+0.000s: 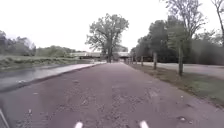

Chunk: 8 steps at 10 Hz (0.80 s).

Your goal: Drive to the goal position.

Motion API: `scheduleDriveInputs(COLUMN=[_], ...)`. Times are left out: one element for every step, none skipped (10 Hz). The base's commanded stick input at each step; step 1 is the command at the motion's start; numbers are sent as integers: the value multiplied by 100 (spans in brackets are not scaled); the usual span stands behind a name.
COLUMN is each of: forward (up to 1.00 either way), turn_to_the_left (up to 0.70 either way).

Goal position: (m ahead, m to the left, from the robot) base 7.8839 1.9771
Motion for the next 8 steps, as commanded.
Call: scheduleDriveInputs(forward=[70,70,70,70,70,70,70,70], turn_to_the_left=[0,0,0,0,0,0,0,0])
